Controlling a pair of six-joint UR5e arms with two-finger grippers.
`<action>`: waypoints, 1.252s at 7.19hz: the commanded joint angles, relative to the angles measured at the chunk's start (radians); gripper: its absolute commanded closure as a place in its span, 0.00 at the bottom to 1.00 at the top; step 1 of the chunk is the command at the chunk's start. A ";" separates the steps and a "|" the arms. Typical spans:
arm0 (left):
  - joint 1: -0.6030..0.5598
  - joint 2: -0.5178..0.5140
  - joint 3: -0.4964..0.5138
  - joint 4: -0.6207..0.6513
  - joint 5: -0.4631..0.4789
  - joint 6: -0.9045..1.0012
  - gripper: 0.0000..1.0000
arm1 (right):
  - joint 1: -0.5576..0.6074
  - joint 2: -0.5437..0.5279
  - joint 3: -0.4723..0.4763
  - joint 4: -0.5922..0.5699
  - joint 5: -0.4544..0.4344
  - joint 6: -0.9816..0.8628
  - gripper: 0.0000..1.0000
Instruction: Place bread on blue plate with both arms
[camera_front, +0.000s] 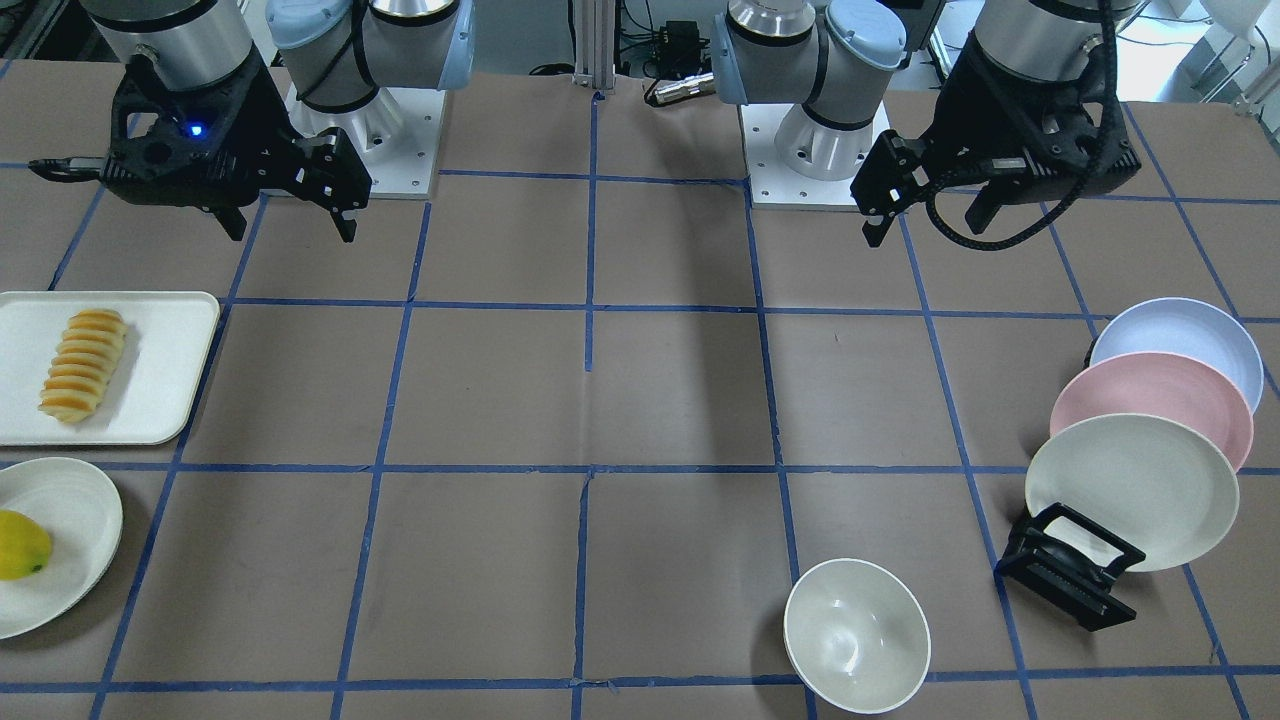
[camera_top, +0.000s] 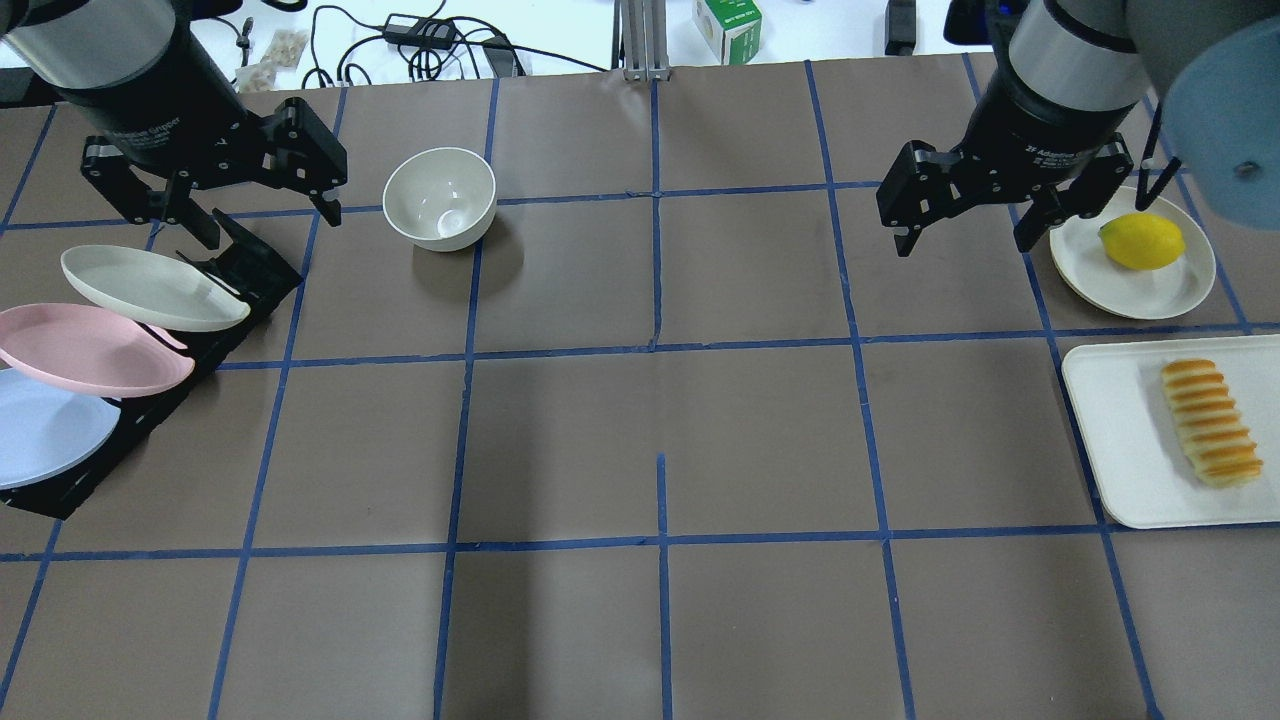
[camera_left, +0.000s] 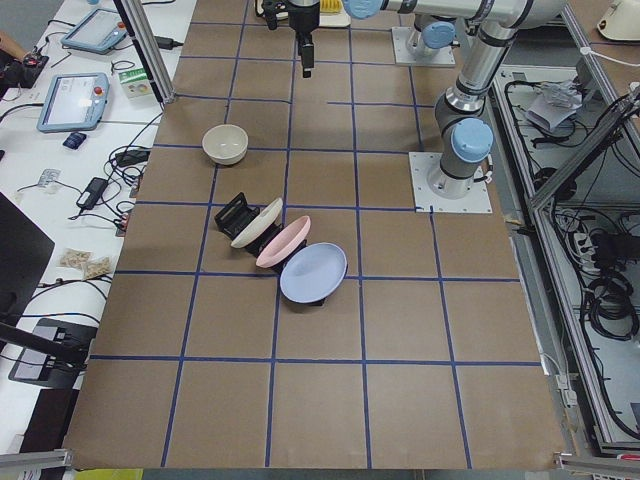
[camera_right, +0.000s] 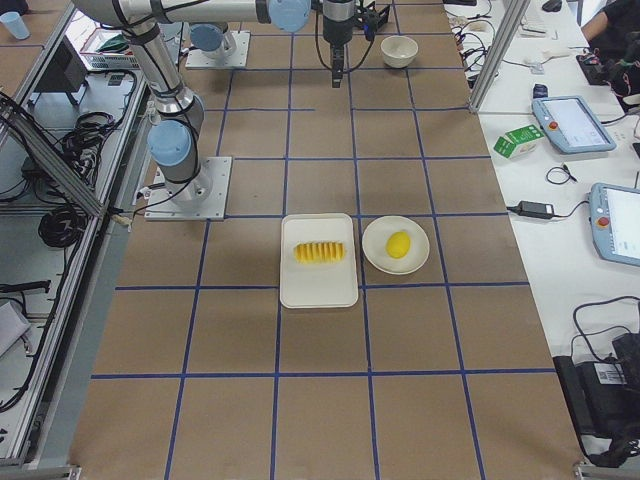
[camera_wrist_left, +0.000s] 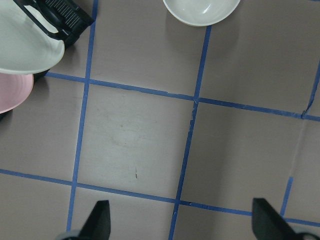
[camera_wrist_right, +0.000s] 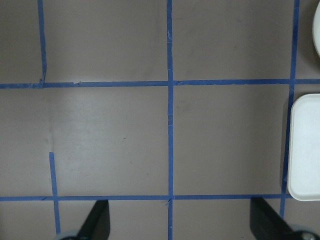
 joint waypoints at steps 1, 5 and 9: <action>-0.001 0.006 -0.009 0.001 -0.004 0.003 0.00 | 0.000 0.002 0.013 -0.002 0.000 -0.008 0.00; -0.007 0.012 -0.024 0.001 0.003 -0.009 0.00 | 0.000 0.002 0.017 -0.002 -0.002 -0.004 0.00; 0.110 0.017 -0.025 0.001 0.023 0.045 0.00 | -0.002 0.002 0.017 0.000 0.001 -0.007 0.00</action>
